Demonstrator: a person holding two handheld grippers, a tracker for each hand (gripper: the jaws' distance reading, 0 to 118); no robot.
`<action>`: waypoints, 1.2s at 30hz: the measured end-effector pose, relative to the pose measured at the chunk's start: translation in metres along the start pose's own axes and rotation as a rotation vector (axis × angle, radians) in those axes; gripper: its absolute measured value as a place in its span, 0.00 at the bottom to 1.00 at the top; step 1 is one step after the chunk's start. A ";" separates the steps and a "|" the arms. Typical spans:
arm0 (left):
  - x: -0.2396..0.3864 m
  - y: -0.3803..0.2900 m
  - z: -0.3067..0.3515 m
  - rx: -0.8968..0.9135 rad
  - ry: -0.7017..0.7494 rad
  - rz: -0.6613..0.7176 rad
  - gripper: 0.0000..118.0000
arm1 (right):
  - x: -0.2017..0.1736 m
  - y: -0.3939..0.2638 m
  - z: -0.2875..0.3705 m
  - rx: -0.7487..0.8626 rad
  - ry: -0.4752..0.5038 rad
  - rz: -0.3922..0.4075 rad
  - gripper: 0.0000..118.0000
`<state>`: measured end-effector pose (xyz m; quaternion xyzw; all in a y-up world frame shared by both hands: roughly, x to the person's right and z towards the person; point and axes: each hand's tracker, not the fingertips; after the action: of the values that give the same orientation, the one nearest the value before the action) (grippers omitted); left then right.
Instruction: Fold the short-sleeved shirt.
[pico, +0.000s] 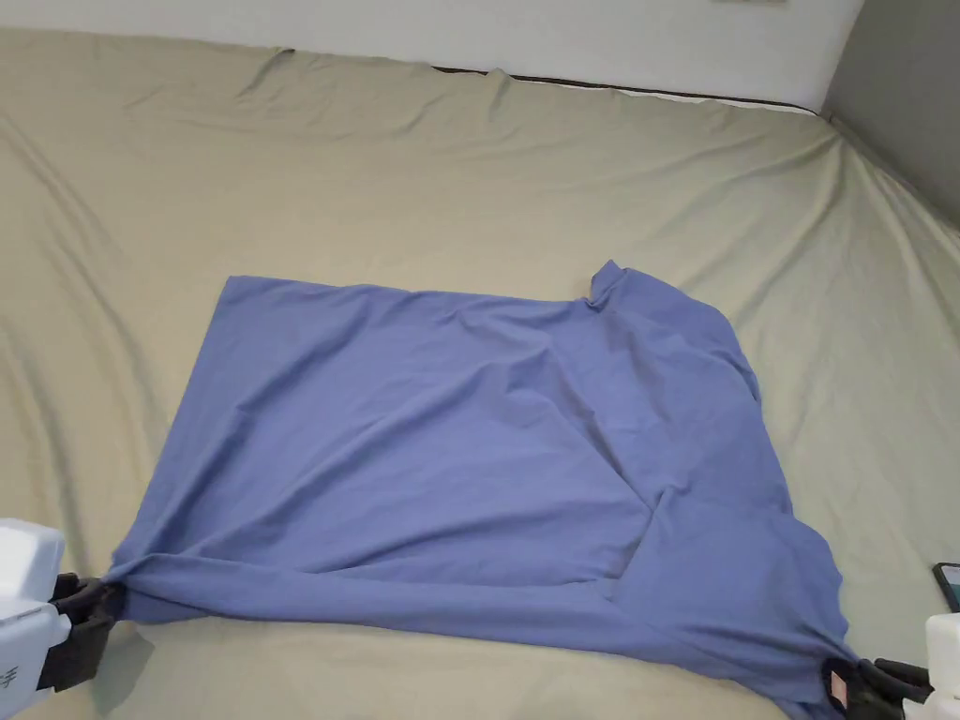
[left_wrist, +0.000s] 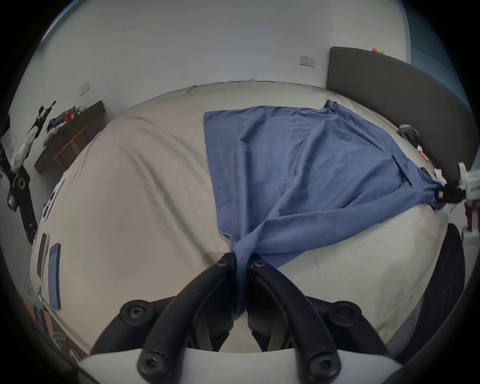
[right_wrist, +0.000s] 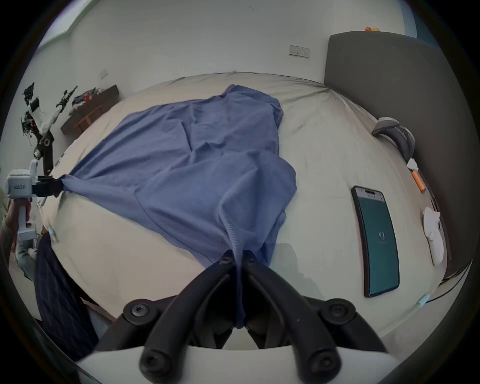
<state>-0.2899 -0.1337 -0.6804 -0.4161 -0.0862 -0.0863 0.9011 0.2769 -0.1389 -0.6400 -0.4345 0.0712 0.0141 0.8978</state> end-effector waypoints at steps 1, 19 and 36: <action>0.000 0.003 0.003 -0.005 0.007 -0.015 0.03 | 0.001 0.004 0.008 0.031 0.006 -0.007 0.01; -0.027 0.152 -0.109 -0.124 0.038 0.146 0.02 | 0.036 0.189 -0.095 0.142 -0.075 -0.198 0.01; 0.017 0.015 0.029 0.241 0.070 0.067 0.17 | -0.035 0.045 0.040 0.408 0.076 -0.038 0.00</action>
<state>-0.2720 -0.1033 -0.6686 -0.3039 -0.0504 -0.0598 0.9495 0.2431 -0.0790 -0.6455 -0.2452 0.0983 -0.0341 0.9639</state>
